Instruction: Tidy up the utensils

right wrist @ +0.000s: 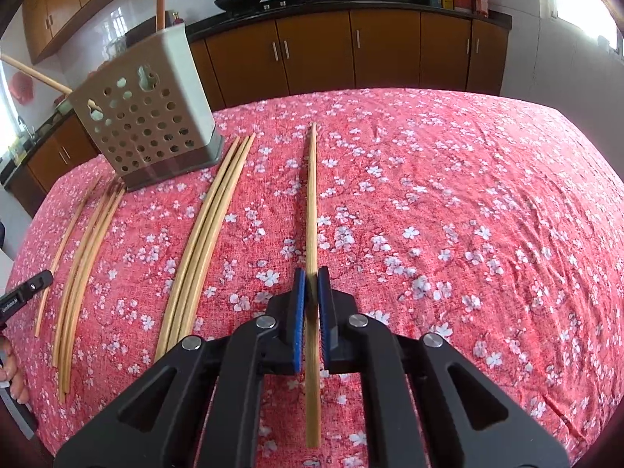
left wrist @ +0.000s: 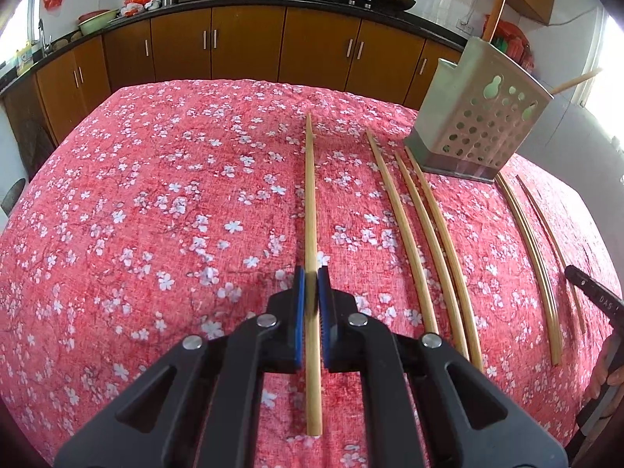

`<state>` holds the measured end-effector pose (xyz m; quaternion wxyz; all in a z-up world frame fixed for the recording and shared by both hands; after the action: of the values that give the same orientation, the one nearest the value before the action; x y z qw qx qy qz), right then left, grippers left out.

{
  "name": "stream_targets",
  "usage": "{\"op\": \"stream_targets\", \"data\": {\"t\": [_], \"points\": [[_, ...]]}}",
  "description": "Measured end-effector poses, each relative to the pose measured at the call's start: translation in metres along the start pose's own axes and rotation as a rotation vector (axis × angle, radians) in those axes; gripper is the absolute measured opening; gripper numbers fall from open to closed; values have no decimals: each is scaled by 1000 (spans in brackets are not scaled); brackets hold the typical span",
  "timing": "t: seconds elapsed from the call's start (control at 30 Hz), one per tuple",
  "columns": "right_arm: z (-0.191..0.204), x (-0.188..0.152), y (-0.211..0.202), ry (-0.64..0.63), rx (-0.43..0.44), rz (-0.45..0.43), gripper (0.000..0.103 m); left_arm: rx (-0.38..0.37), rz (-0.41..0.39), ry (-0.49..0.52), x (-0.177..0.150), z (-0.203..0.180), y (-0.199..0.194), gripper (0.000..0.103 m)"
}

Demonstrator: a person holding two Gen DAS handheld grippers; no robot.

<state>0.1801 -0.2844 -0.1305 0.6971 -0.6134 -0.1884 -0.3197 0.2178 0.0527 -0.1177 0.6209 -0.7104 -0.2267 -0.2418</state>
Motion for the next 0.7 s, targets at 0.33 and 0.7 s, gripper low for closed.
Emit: {"op": "stream_targets", "data": {"t": [0.33,0.7], "points": [[-3,28,-45,7,9,-143,7,-21,-126,-14,27,3,-39,8],[1,61,-89,19,40,-306,7,-53,-307,-32,69,-1,-98,8]]}}
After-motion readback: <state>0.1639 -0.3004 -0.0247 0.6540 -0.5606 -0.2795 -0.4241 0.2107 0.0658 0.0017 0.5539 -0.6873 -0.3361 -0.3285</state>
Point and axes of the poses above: each gripper's, at about its wrist camera, not at the fingertips, and y roughly the way its jaws point, z to its left, x to its top, the point moved 6 cm from there along y, roughly the way its jaws point, and after that the axes turned 2 degrees about y, right-handed, at the moved point
